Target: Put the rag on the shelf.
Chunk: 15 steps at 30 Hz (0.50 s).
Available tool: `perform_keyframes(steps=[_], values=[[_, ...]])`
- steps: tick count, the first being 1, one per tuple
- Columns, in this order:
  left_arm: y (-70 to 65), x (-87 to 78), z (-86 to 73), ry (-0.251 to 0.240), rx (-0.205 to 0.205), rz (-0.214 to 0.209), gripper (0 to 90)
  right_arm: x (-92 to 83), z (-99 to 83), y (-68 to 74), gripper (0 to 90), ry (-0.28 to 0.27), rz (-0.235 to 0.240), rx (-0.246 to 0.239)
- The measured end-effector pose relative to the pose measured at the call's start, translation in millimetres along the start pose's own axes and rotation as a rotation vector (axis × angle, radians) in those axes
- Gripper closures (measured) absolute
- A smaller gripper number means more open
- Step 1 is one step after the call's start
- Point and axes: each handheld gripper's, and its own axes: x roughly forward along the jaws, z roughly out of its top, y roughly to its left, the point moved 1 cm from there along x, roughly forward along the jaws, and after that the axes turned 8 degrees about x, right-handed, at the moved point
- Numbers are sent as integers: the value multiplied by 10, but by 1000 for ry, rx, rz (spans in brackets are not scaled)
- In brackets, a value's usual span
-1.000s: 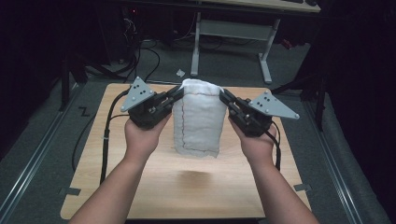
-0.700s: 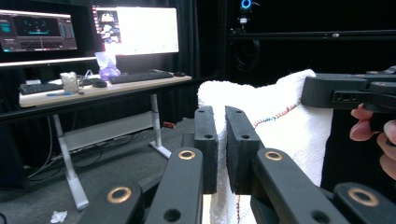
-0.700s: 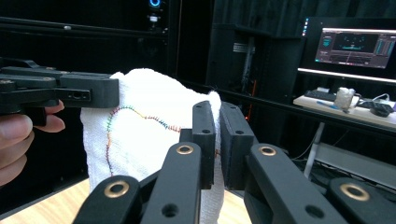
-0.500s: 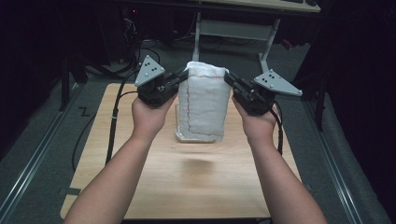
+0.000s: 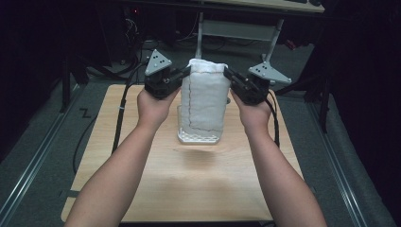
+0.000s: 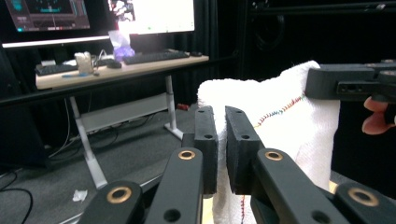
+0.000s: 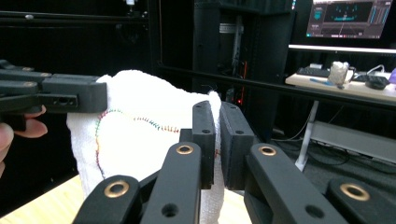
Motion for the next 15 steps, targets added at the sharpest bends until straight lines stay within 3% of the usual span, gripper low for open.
perform_keyframes(steps=[4, 8, 12, 15], values=[[114, 105, -42, 12, -14, 21, 844, 157, 19, -83, 860, 11, 12, 26], [232, 192, -118, 15, -48, 25, 843, 311, 37, -131, 860, 33, 12, 16], [305, 286, -184, 34, -61, 52, 842, 466, 20, -175, 860, 73, 1, 0], [388, 390, -267, 61, -94, 65, 841, 586, -16, -216, 860, 106, -10, -10]])
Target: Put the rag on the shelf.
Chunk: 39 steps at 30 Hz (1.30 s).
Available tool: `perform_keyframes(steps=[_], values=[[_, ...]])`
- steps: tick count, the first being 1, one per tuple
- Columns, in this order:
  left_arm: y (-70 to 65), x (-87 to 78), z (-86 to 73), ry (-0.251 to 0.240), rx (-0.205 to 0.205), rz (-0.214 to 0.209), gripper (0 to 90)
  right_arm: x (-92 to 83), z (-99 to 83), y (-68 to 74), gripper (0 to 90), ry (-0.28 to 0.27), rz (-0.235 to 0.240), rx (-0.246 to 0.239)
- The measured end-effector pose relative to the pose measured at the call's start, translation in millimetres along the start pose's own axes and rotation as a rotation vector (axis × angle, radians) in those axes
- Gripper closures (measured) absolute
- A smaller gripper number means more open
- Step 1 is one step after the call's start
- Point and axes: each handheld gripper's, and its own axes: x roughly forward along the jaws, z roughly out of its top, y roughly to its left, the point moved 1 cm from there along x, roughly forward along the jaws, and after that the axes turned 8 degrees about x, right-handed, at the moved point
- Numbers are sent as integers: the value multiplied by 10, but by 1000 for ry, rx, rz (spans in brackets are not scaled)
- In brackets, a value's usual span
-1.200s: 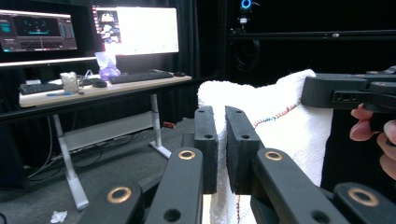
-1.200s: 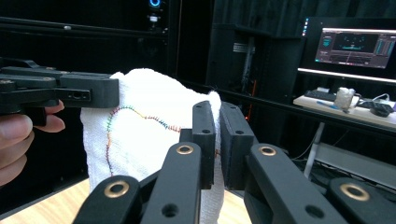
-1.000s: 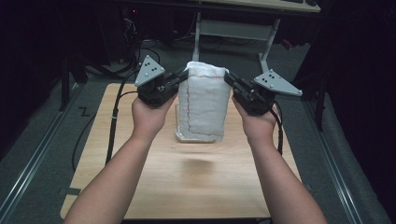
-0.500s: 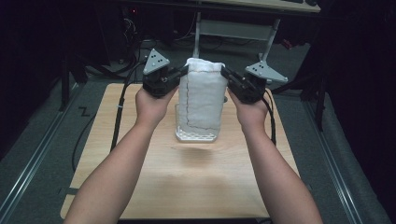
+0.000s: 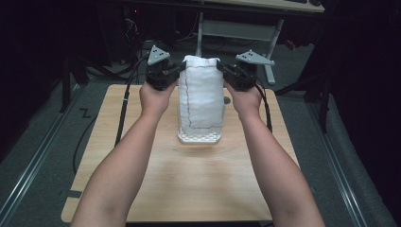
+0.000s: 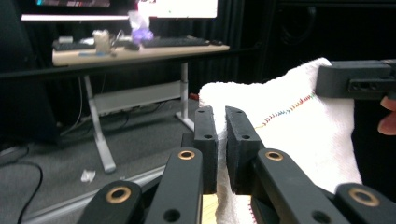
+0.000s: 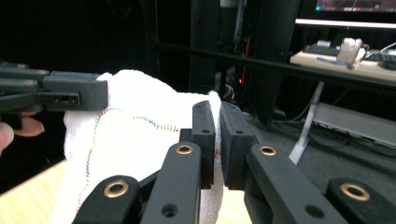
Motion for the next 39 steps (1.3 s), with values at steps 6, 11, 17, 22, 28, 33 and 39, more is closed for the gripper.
perform_keyframes(steps=[6, 11, 17, 22, 28, 33, 39], values=[[122, 261, -220, 100, -19, -11, 835, 272, -188, -124, 858, 90, -26, -7], [179, 433, -419, 190, -64, -57, 829, 411, -312, -219, 856, 152, -44, 5], [229, 506, -590, 269, -94, -55, 665, 499, -498, -326, 747, 206, -53, 43], [280, 436, -579, 221, -126, -34, 561, 463, -514, -385, 718, 205, -65, 55], [298, 314, -580, 197, -114, -20, 546, 364, -491, -405, 684, 214, -87, 37], [318, 236, -616, 196, -122, -5, 536, 292, -513, -438, 666, 216, -101, 40], [310, 101, -656, 190, -115, 0, 535, 213, -587, -455, 640, 222, -102, 42]])
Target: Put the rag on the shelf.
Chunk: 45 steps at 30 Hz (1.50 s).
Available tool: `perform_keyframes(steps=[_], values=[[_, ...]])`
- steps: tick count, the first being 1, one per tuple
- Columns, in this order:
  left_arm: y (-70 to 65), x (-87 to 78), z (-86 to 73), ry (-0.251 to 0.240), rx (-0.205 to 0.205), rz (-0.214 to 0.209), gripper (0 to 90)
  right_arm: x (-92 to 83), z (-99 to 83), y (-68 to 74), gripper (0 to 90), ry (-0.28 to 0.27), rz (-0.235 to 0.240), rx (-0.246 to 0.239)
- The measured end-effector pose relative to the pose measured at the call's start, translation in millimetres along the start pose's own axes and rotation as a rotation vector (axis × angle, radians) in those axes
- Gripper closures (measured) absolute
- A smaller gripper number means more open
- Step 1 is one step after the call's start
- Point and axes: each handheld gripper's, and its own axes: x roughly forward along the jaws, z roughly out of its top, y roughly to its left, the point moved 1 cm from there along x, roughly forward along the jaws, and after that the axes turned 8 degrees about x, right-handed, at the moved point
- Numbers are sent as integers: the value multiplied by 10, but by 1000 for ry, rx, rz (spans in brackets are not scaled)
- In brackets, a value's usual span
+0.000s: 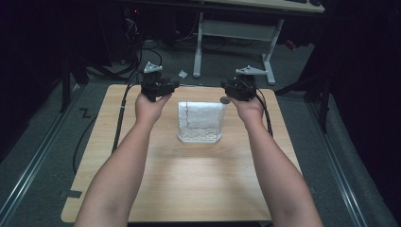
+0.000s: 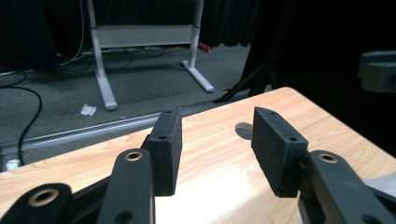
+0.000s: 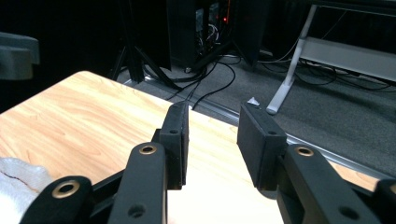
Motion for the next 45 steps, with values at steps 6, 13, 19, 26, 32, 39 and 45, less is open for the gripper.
perform_keyframes(steps=[6, 13, 19, 26, 32, 39, 45], values=[[-3, -220, -144, -19, 26, 20, 517, -156, -150, -11, 603, -18, -2, -20], [-131, -561, -439, -14, 119, 41, 510, -468, -429, -25, 572, -17, -3, -48], [-222, -826, -669, -39, 119, 29, 511, -677, -662, -30, 563, 1, -20, -72], [-329, -1089, -1009, -33, 109, -1, 500, -893, -898, -5, 538, 6, -37, -80], [-447, -1309, -1366, -1, 54, -54, 488, -1101, -1168, 60, 506, -10, -14, -72], [-579, -1329, -1865, 104, 13, -98, 475, -1211, -1535, 184, 467, 23, 18, -66], [-862, -1336, -2117, 156, 72, -134, 436, -1200, -1918, 322, 428, 89, 39, -30]])
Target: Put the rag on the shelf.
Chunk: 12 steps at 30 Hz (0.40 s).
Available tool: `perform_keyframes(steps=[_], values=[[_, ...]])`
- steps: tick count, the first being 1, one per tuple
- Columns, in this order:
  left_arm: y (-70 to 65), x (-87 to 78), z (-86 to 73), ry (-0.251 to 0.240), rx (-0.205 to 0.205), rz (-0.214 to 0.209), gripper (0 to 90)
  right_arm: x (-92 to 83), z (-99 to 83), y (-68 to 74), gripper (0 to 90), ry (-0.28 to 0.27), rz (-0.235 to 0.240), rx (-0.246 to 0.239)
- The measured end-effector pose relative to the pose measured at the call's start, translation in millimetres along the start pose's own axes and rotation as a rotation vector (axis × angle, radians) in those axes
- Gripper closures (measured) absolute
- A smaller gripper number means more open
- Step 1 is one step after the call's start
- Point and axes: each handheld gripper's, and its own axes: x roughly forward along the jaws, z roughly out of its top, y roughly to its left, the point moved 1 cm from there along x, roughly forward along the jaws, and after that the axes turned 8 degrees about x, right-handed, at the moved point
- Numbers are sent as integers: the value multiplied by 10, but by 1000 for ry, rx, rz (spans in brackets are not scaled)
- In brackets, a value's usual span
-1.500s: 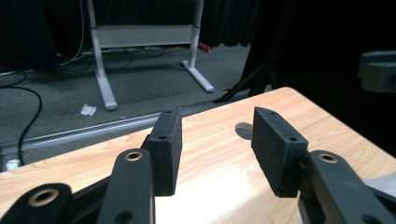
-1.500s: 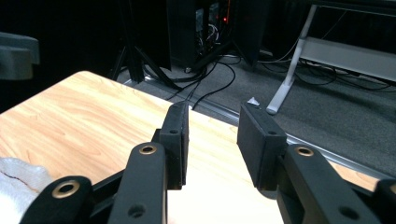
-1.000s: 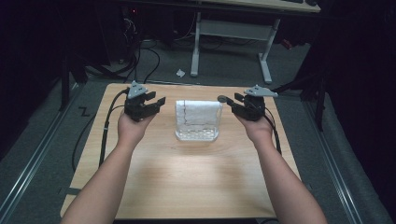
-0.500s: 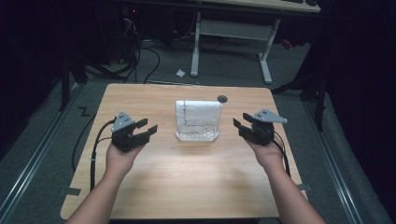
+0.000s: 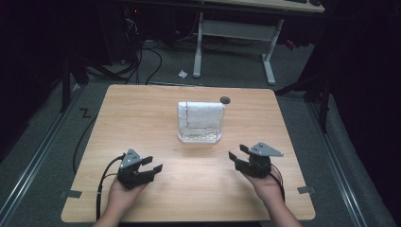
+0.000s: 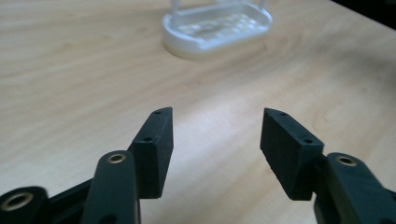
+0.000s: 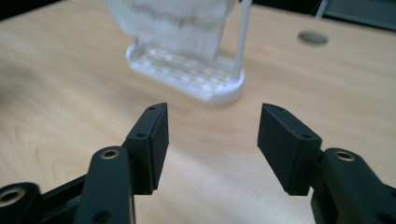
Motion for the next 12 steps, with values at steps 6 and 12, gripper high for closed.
perform_keyframes(steps=[6, 12], values=[[-220, 89, -61, 70, 110, -1, 411, -28, -524, 140, 421, 53, -16, -32], [-137, 106, -48, 49, 64, -12, 398, -11, -510, 121, 417, 46, -14, -20]])
